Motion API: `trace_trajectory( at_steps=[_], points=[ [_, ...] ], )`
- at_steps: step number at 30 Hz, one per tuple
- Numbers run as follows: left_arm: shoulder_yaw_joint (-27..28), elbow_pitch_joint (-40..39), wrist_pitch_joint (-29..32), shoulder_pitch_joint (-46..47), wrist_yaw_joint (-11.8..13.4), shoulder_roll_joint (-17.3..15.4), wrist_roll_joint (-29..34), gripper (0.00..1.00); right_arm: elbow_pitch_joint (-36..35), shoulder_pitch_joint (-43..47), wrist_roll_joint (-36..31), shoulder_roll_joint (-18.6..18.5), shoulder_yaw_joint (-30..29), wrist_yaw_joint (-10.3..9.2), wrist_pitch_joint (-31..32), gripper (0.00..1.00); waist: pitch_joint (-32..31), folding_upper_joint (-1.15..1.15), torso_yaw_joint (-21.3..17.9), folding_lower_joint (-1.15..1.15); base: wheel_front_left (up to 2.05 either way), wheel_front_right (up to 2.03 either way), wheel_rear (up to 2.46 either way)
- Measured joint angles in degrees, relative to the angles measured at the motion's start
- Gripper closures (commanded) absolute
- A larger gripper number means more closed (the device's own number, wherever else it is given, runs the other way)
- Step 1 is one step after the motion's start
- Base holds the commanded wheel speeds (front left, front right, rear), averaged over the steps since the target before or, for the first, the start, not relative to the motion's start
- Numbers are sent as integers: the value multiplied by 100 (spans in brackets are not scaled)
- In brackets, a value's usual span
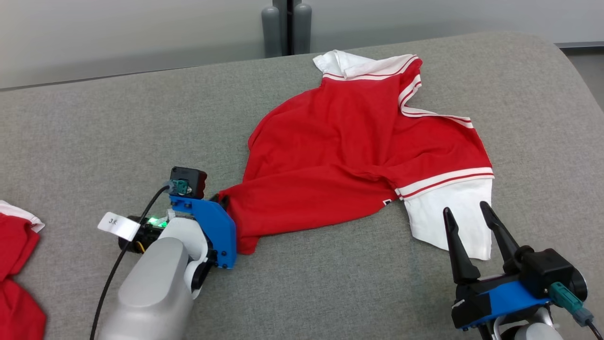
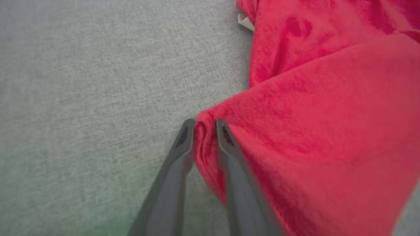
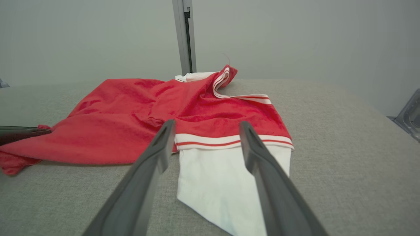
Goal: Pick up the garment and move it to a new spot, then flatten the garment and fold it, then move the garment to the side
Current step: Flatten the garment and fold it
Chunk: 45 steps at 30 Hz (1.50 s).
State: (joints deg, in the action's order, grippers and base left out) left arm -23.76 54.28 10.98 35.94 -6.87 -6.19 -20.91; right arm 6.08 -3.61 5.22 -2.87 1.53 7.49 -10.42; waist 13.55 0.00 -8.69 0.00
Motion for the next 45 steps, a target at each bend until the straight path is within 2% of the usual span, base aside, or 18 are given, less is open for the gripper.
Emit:
trace_trajectory(
  at_steps=[6,11,13,17,21,22,23,24,30,36,40,45],
  points=[
    [-82,-210,-544,-156,-26,91,-290,100,-2,-5,-3,0,-130,-1,-7,0,-154,0,196,0,0,0,0],
    [-556,-1261,-1117,-486,-35,0,-542,100,-49,59,-45,1,-227,-1,26,0,-347,0,435,0,0,0,0],
    [-735,-1800,-1233,-798,-54,-171,-571,100,-93,94,-54,0,-290,-1,33,0,-425,0,527,0,0,0,0],
    [-1089,-2949,-1099,-1547,-54,-480,-564,100,-168,213,-55,0,-355,-1,70,0,-549,0,756,0,0,0,0],
    [-1600,-3986,-558,-2290,-47,-792,-430,100,-278,277,-63,2,-361,0,77,0,-625,0,961,0,0,0,0],
    [-1731,-4172,-371,-2468,-48,-853,-431,82,-300,277,-66,1,-364,0,87,0,-632,0,1005,0,0,0,0],
    [-1848,-4337,-180,-2625,-48,-913,-422,52,-311,280,-81,2,-352,-1,107,0,-640,0,1051,0,0,0,0],
    [-1956,-4487,-35,-2746,-48,-973,-424,0,-314,280,-93,1,-358,0,129,0,-646,0,1091,0,0,0,0],
    [-2164,-4977,771,-3164,7,-1169,-745,0,-335,277,-97,2,-336,0,178,0,-652,0,1188,0,0,0,0],
    [-1595,-5408,694,-3010,535,-1219,-829,0,-324,277,-34,3,-290,0,152,0,-618,0,1121,0,0,0,0],
    [-1351,-5144,556,-2641,762,-1103,-778,0,-297,264,4,2,-268,0,124,0,-578,0,1018,0,0,0,0],
    [-1298,-4362,611,-2110,734,-762,-878,0,-246,182,40,2,-169,-1,77,0,-503,0,835,0,0,0,0]
  ],
)
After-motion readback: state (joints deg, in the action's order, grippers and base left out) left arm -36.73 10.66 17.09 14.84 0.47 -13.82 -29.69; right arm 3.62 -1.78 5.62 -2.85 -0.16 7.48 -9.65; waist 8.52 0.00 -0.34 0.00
